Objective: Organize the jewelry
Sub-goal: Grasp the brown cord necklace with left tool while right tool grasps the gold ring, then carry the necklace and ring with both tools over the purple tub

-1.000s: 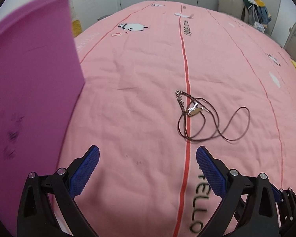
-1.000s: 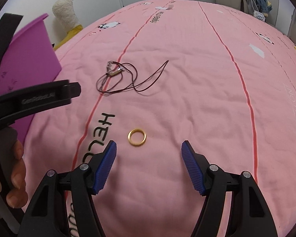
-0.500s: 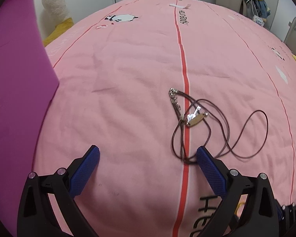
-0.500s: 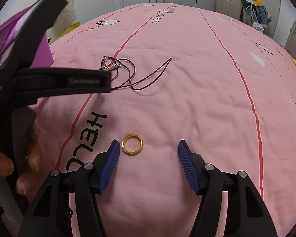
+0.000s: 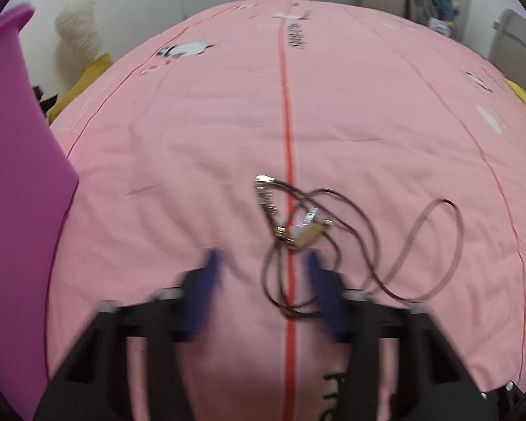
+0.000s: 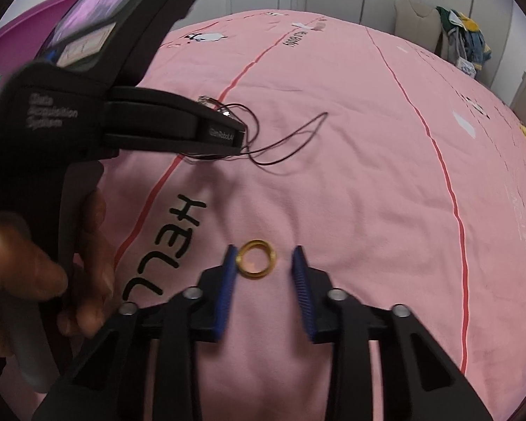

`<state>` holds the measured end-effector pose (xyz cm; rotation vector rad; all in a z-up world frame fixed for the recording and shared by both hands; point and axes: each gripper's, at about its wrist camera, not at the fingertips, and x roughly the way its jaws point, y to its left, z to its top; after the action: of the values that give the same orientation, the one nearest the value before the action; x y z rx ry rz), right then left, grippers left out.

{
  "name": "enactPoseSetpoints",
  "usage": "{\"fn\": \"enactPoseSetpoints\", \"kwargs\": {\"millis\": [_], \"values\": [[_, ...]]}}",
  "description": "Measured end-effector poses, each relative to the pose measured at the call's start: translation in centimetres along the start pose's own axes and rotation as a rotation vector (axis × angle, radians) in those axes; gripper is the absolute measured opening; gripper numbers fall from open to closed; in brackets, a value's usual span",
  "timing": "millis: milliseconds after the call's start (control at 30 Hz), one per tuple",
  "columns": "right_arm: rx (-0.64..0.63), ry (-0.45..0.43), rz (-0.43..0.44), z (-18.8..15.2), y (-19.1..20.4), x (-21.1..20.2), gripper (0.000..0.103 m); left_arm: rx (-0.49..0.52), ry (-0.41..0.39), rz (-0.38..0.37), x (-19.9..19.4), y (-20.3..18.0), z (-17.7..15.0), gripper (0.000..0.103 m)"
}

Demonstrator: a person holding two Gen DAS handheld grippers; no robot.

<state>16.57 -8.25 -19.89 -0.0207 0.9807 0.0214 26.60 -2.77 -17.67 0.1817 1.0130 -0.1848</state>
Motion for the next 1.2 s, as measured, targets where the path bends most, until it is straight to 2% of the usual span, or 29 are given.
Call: {"fn": "enactPoseSetpoints", "kwargs": {"millis": [67, 167, 467, 700, 967, 1200], "values": [[0.018, 0.004, 0.013, 0.1, -0.3, -0.1, 0.021, -0.002, 0.008, -0.028, -0.4, 0.0, -0.2, 0.005], [0.038, 0.015, 0.040, 0.2, -0.8, -0.4, 0.020, -0.033, 0.020, -0.067, -0.9, 0.8, -0.5, 0.003], [0.092, 0.012, 0.095, 0.2, -2.8, -2.6, 0.020, -0.066, 0.001, -0.102, -4.5, 2.4, -1.2, 0.002], [0.123, 0.032, 0.112, -1.1, -3.8, -4.1, 0.020, -0.101, 0.020, -0.129, -8.5, 2.6, -3.8, 0.002], [0.155, 0.032, 0.126, -3.5, -4.5, -8.0, 0.020, -0.079, 0.020, -0.123, -12.7, 2.8, -6.6, 0.002], [0.167, -0.017, 0.134, -3.6, -4.9, -12.3, 0.020, -0.079, -0.011, -0.137, -17.2, 3.4, -7.9, 0.002]]}}
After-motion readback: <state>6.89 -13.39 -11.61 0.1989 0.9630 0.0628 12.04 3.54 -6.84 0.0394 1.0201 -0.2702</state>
